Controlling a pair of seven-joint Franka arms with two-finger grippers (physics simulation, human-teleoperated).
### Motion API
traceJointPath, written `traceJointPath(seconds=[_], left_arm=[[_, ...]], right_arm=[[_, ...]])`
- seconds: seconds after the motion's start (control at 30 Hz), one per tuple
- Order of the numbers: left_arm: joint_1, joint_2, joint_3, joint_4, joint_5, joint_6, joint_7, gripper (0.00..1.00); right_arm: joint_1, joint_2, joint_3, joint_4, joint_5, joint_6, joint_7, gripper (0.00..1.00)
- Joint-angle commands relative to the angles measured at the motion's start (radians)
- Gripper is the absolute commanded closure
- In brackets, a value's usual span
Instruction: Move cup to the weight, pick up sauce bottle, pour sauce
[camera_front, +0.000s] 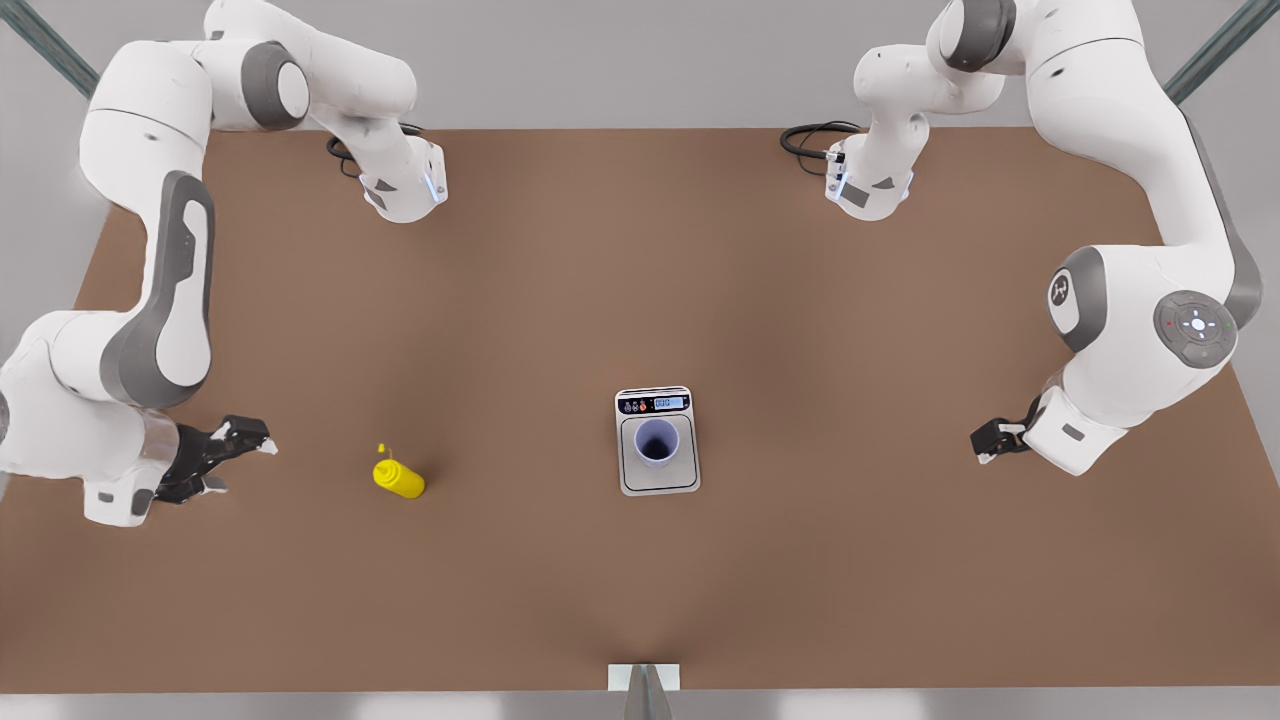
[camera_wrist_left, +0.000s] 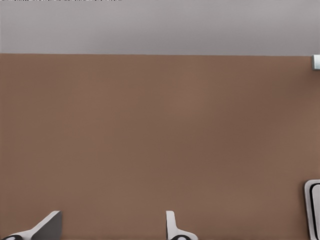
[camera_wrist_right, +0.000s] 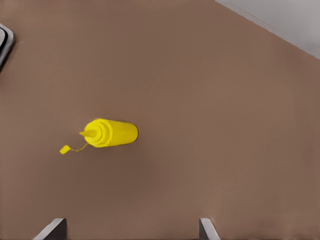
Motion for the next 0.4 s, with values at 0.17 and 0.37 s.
traceJointPath(seconds=[0.17, 0.37], left_arm=[[0.0, 0.0, 0.0, 0.0, 0.0, 0.001, 0.0, 0.0], [0.0, -0.002, 0.0, 0.0, 0.002, 0.0, -0.001, 0.0]], right_arm=[[0.187, -0.276, -0.065, -0.248, -0.005, 0.062, 0.468, 0.0], [0.187, -0.318, -0.065, -0.283, -0.005, 0.062, 0.465, 0.0]])
